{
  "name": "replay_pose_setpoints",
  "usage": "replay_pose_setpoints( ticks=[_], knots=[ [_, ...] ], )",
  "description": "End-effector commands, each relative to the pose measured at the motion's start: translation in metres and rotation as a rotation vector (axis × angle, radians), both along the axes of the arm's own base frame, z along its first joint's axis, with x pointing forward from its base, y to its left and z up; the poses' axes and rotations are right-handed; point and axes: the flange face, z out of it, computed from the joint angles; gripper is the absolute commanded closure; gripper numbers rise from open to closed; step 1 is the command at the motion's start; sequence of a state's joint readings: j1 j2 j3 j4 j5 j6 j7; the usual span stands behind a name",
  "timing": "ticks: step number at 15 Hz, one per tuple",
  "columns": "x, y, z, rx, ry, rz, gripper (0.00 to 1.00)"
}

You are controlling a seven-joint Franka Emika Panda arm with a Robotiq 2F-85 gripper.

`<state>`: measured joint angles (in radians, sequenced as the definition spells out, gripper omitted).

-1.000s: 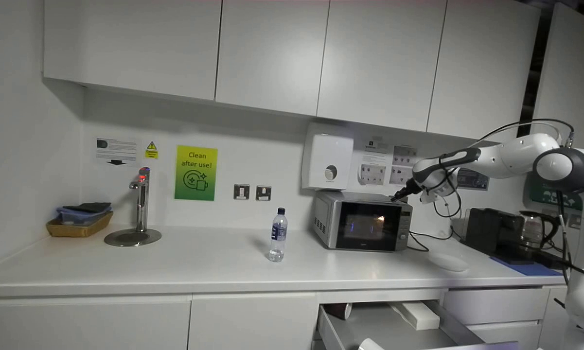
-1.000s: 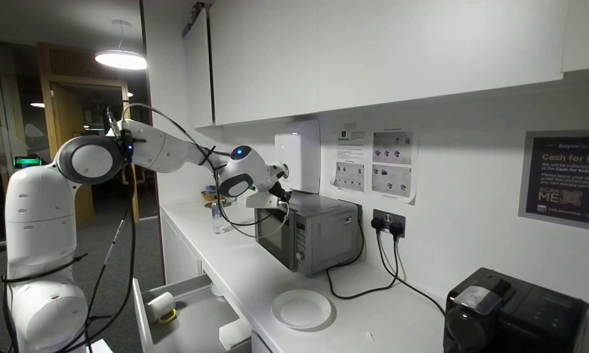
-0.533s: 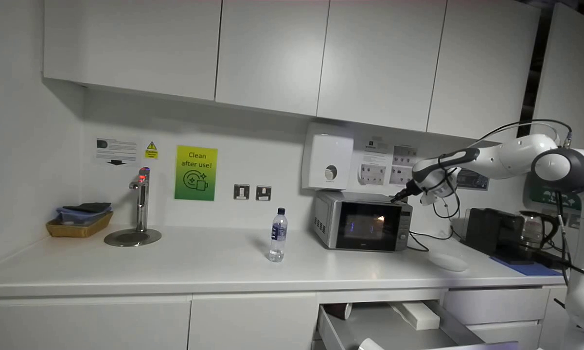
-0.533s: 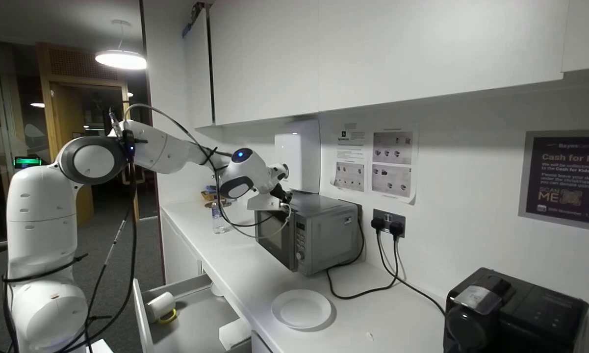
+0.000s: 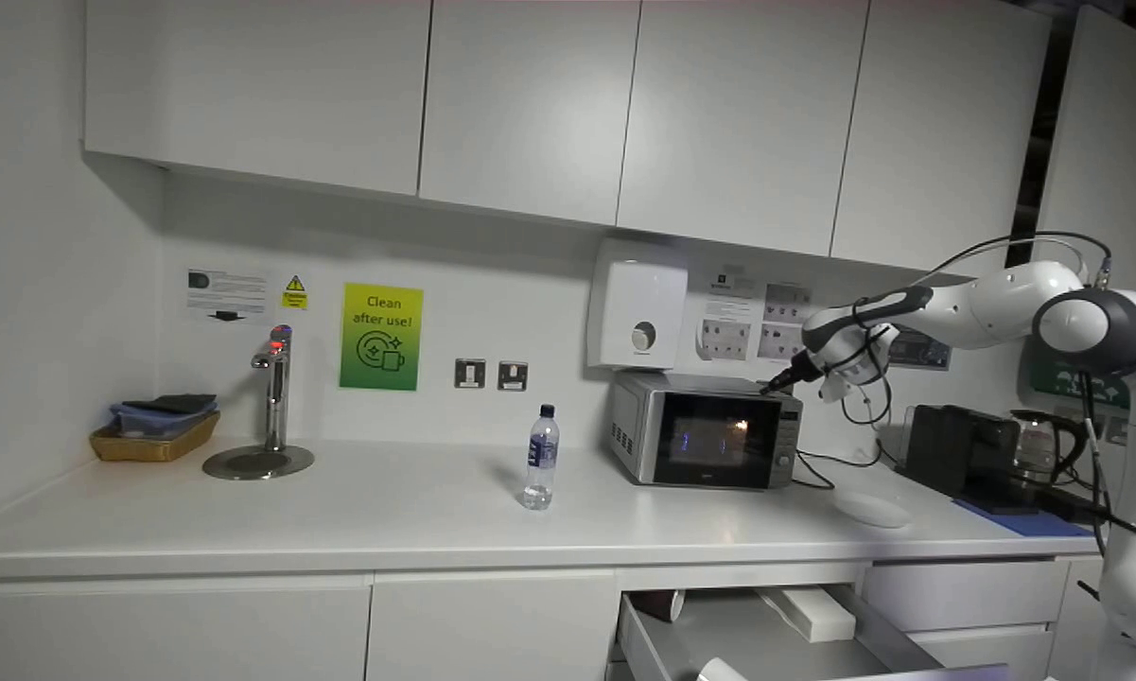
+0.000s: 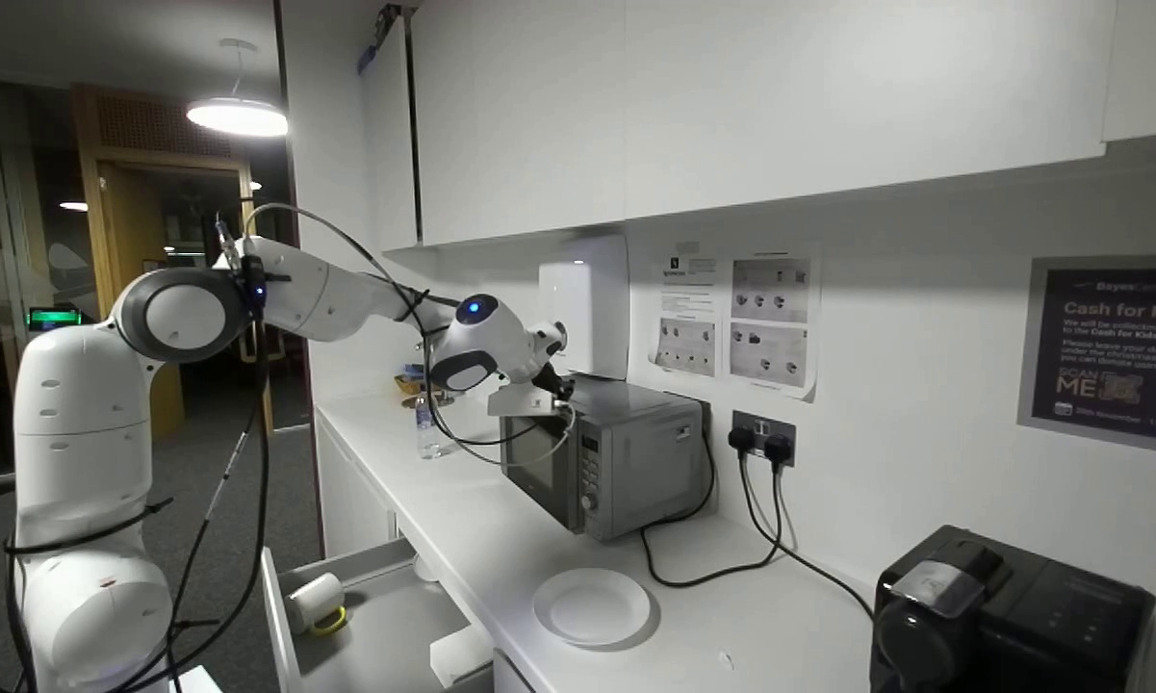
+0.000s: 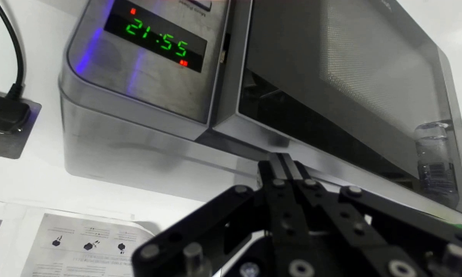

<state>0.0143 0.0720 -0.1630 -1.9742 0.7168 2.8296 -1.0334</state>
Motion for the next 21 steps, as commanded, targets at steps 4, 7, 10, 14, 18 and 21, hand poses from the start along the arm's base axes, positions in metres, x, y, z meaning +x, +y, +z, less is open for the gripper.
replay_pose_setpoints(
  ticks=[4,7,10,14,18,21],
  knots=[
    [0.007,-0.007,-0.001,-0.033,-0.042,0.02,1.0],
    [0.009,-0.009,-0.003,-0.039,-0.048,0.03,1.0],
    [0.011,-0.011,-0.005,-0.042,-0.052,0.036,1.0],
    [0.014,-0.014,-0.003,-0.05,-0.06,0.04,1.0],
    [0.019,-0.014,-0.005,-0.058,-0.064,0.048,1.0],
    [0.022,-0.016,-0.009,-0.058,-0.058,0.047,1.0]
  ],
)
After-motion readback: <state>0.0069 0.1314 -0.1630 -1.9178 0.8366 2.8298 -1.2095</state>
